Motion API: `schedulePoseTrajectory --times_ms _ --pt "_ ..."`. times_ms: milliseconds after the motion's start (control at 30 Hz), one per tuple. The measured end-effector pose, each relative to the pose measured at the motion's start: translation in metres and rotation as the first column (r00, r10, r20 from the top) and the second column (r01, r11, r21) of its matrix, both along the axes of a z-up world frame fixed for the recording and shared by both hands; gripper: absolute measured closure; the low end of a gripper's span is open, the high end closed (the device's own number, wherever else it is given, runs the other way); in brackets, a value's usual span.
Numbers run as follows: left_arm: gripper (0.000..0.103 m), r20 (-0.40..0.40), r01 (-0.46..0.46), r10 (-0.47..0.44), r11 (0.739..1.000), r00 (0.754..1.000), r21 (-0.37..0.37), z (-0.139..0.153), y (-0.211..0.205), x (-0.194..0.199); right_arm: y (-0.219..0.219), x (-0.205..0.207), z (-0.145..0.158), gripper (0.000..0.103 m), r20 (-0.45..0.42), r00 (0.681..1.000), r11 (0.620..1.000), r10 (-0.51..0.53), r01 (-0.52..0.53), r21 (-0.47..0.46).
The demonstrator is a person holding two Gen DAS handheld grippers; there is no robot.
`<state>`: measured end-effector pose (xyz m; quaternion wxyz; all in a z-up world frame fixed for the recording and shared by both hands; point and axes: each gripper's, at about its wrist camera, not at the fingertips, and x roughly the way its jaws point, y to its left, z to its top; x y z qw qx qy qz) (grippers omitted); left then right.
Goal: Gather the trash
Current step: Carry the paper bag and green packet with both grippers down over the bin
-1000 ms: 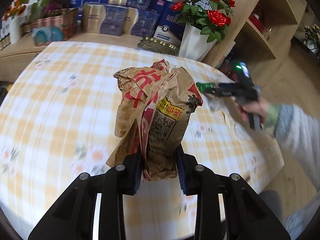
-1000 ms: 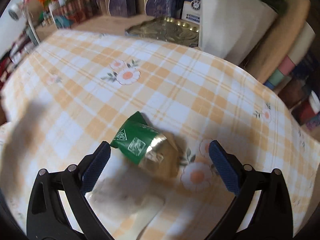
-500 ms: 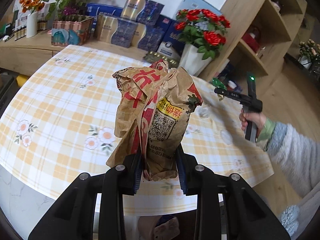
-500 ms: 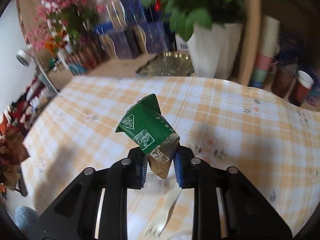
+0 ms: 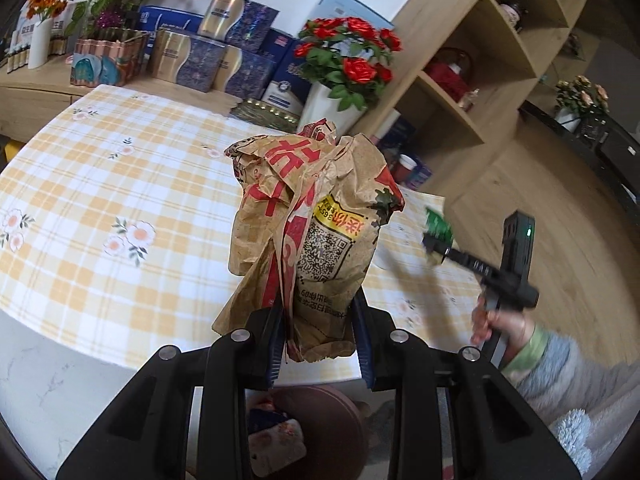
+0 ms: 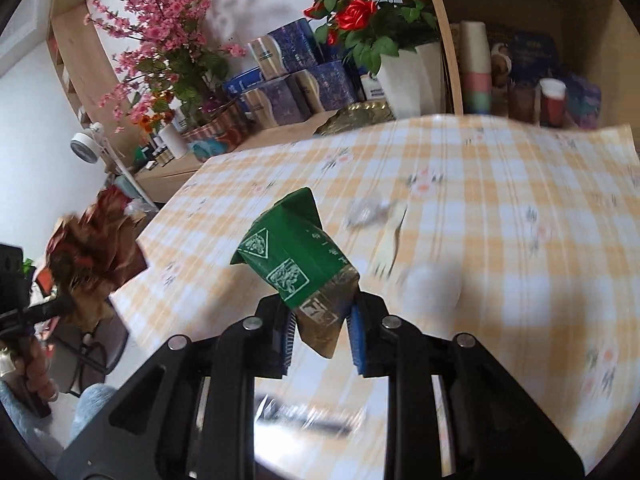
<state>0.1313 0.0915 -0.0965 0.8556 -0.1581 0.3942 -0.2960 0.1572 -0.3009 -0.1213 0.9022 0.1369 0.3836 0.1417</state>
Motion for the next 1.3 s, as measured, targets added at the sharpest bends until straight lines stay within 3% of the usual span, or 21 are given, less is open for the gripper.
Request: schedulePoseTrajectory --times_ms 133,400,733,1100,1300 --pt "0.074 0.001 0.014 -0.014 1.0 1.0 -0.007 0.002 -0.004 -0.026 0.015 -0.043 -0.011 0.078 -0.033 0.999 0.999 0.023 -0.022 0.049" --pt "0.073 -0.013 0.027 -0.027 0.999 1.0 -0.019 -0.007 -0.002 -0.067 0.049 -0.101 -0.032 0.078 -0.092 0.991 0.994 0.093 -0.088 0.058" --pt "0.073 -0.034 0.06 -0.06 0.998 0.998 -0.014 -0.024 -0.003 -0.106 0.087 -0.14 -0.07 0.078 -0.231 0.961 0.987 0.152 -0.134 0.091" --pt "0.073 -0.048 0.056 -0.057 0.998 0.997 -0.013 -0.039 0.007 -0.138 0.099 -0.156 -0.111 0.076 -0.397 0.906 0.986 0.145 -0.099 0.134" --pt "0.073 -0.063 0.046 -0.047 0.999 0.997 -0.017 -0.042 0.011 -0.14 0.1 -0.155 -0.115 0.058 -0.417 0.897 0.984 0.149 -0.095 0.148"
